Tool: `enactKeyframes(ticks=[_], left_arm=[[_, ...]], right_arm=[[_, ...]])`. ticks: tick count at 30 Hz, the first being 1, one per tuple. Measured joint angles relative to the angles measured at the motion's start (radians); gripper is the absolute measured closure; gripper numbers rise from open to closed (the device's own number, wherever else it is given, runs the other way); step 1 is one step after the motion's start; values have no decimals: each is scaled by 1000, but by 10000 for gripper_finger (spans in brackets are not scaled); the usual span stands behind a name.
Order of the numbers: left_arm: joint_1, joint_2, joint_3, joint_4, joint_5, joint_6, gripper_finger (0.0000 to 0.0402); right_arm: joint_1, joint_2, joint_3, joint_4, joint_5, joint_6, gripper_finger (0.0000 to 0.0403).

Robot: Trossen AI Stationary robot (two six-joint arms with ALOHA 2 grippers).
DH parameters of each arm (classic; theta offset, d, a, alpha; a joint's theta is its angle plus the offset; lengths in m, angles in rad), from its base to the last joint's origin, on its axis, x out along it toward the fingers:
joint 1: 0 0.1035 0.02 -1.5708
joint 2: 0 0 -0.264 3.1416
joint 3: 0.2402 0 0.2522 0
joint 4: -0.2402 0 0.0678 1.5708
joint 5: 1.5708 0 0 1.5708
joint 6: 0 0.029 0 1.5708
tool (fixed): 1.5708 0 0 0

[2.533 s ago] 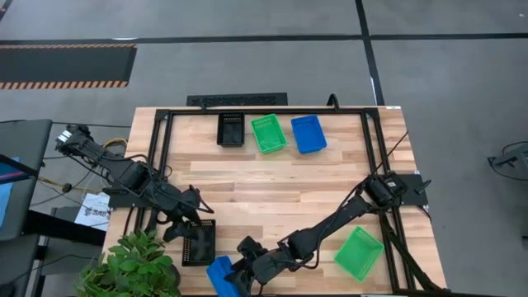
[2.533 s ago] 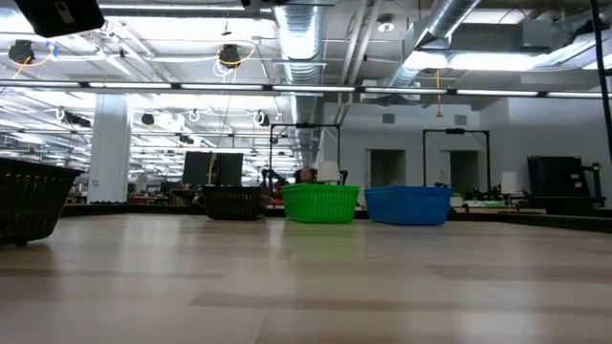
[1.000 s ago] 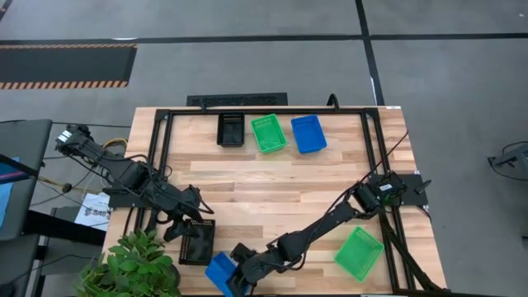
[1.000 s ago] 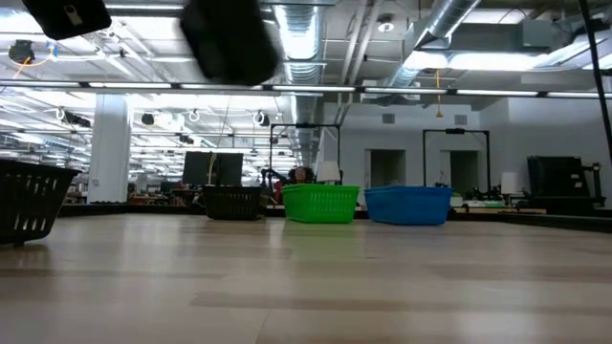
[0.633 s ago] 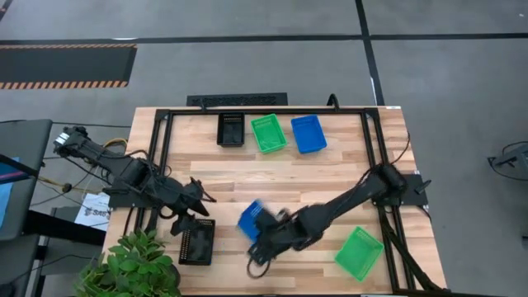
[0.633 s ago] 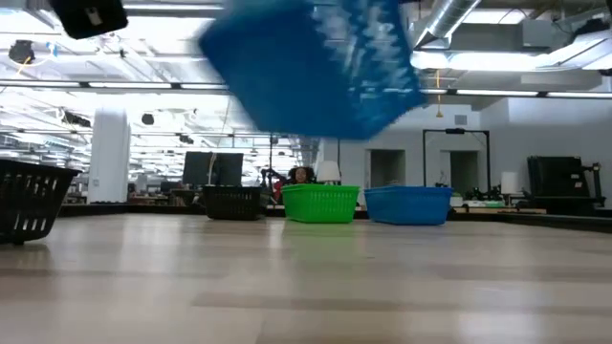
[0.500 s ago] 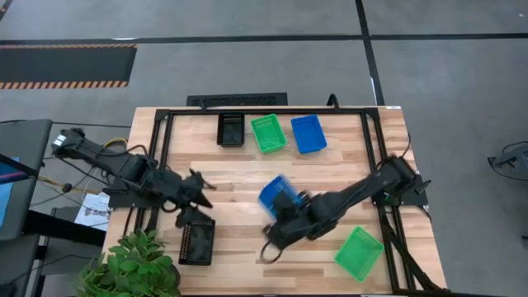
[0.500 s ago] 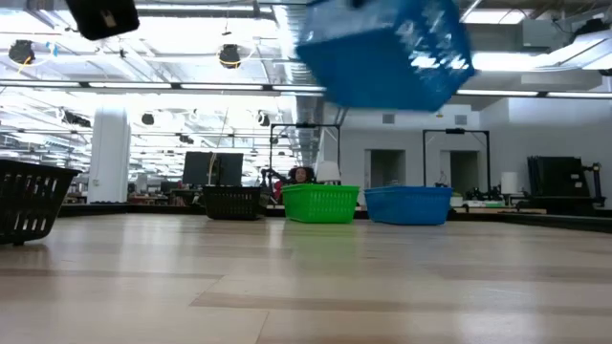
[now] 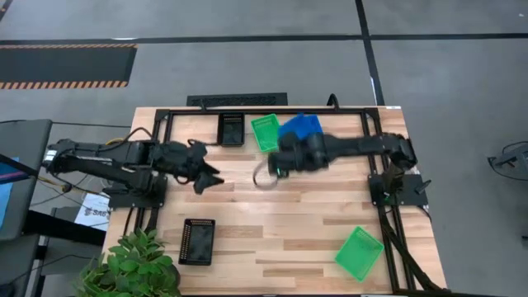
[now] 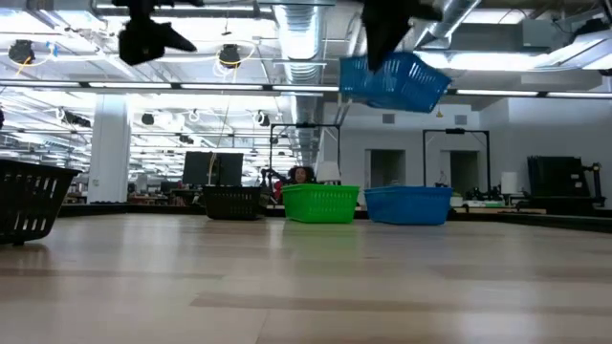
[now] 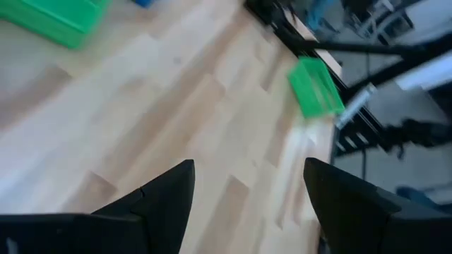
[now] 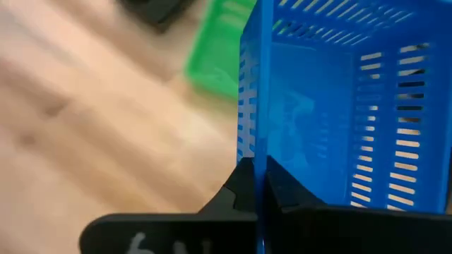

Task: Stack baskets by color
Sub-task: Stack the bottom blue bin on top of the top blue bins

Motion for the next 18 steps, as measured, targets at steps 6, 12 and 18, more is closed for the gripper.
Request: enactKeyframes(ticks=[6, 12, 18], left_arm=[[169, 0, 0, 15, 38, 61, 145], [325, 0, 0, 59, 167, 101, 145], [445, 1, 0, 106, 227, 138, 145]], right_arm=[[-207, 0, 0, 44, 14, -171, 399], [-334, 18, -39, 28, -8, -194, 397], [-354, 18, -173, 106, -13, -138, 397]])
